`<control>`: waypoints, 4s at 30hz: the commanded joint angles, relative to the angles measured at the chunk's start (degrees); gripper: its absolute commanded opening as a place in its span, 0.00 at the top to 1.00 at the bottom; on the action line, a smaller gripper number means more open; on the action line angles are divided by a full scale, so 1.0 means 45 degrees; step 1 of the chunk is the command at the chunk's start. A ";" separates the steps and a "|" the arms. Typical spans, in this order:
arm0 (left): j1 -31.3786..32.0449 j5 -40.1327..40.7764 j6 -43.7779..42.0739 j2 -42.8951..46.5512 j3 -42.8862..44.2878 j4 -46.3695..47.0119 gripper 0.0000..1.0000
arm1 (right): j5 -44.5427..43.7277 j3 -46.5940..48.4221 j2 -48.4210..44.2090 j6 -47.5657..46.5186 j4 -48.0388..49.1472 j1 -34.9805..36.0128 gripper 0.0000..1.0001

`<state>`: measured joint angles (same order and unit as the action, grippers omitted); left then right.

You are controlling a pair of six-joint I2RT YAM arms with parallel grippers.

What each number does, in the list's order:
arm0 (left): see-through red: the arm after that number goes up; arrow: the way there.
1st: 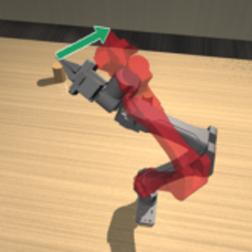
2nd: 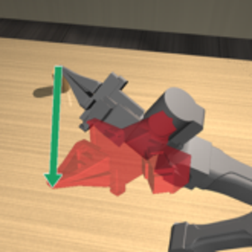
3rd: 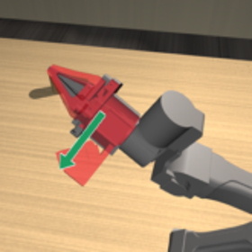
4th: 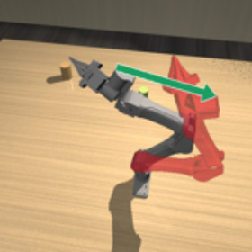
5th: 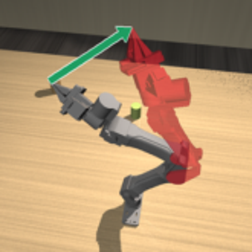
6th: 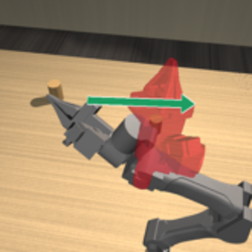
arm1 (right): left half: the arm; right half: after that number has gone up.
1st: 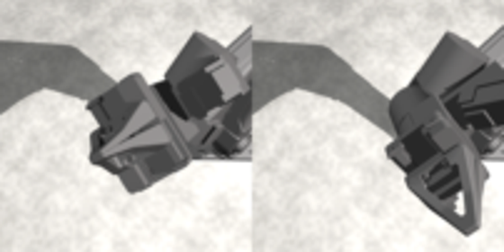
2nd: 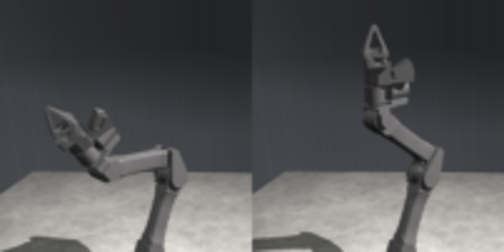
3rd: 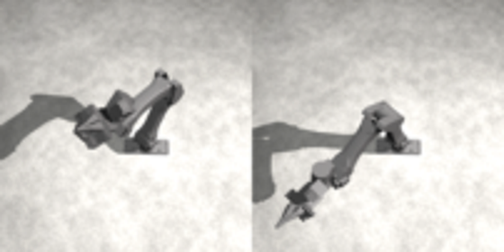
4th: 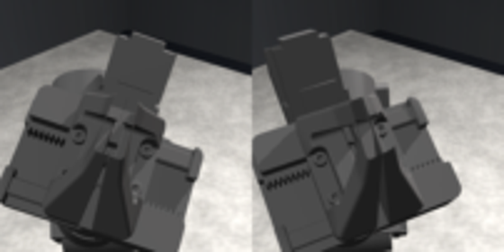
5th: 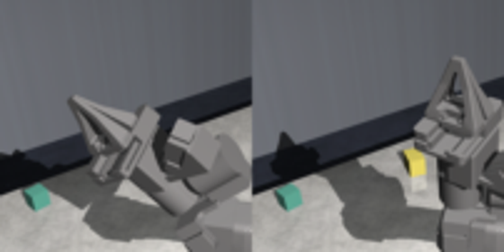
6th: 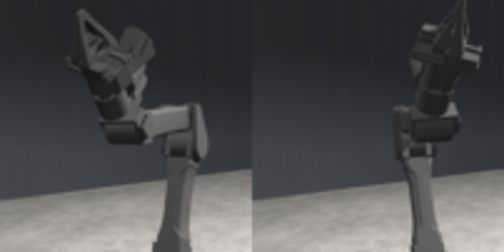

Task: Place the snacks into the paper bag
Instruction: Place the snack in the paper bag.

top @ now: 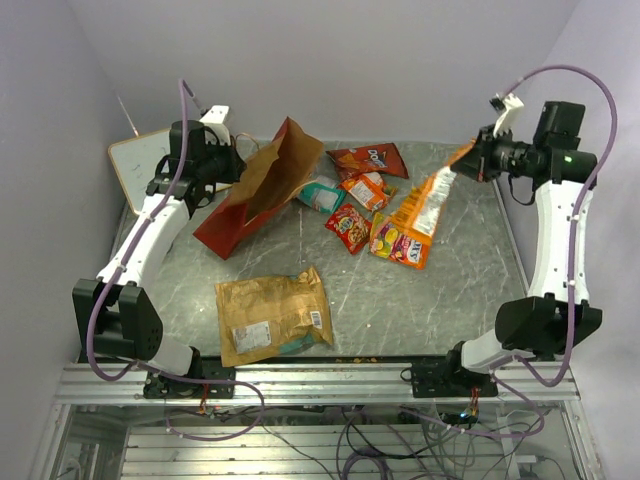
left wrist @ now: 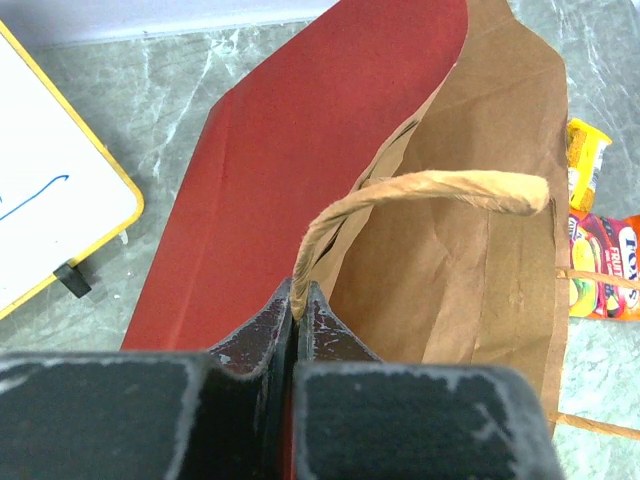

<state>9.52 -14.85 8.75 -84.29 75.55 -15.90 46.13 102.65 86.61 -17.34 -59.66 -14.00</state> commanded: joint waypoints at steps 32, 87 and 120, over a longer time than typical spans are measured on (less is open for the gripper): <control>0.0851 0.0761 0.0756 0.0180 -0.1153 0.1895 0.93 | 0.0146 0.4682 0.3332 1.0802 1.0673 0.6826 1.00; 0.0893 0.2067 0.4032 0.0566 -0.1526 0.1735 0.93 | -0.0173 -0.0058 0.3830 1.4514 1.4025 0.9830 1.00; 0.0366 0.1400 0.5164 0.0372 -0.1564 0.2003 0.93 | -0.0715 -0.1313 0.3494 1.4492 1.3991 1.0045 1.00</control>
<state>11.75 -6.81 31.48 -83.11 68.45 -8.34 43.00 96.82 102.28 46.33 -0.36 30.98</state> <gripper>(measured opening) 0.085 0.006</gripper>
